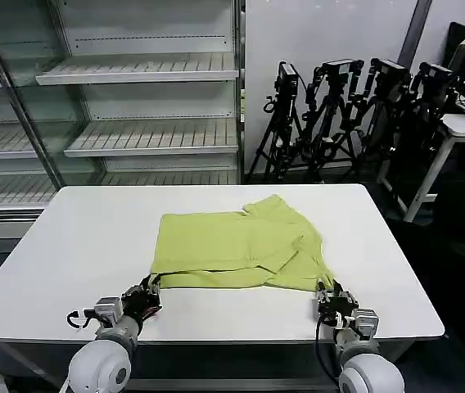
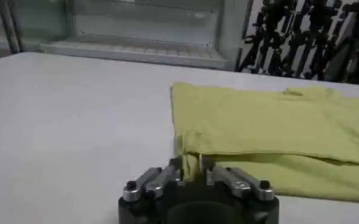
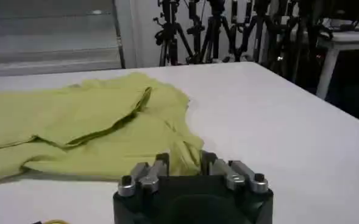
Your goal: Fold and organize the clothes.
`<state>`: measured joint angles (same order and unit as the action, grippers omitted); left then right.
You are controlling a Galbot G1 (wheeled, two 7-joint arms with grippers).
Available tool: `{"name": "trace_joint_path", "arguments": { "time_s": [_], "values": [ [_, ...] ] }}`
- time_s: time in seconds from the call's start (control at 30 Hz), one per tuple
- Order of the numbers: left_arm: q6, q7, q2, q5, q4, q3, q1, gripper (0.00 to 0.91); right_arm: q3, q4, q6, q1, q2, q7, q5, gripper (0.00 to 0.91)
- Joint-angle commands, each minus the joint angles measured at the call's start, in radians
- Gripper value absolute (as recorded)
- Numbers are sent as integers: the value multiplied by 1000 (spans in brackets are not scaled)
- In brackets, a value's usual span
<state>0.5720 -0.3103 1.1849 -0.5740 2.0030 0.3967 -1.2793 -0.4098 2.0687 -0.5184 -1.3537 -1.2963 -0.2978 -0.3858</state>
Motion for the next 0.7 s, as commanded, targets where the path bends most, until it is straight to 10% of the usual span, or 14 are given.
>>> {"name": "trace_joint_path", "arguments": {
  "time_s": [0.03,0.7],
  "values": [
    [5,-2,0,-3,12,0,-8,20,2,15,-6,-6,1,0,-14,0],
    [4,-13,-14,48,264,73,-250,20,-70,265,4,-272,28,8,20,0]
  ]
}}
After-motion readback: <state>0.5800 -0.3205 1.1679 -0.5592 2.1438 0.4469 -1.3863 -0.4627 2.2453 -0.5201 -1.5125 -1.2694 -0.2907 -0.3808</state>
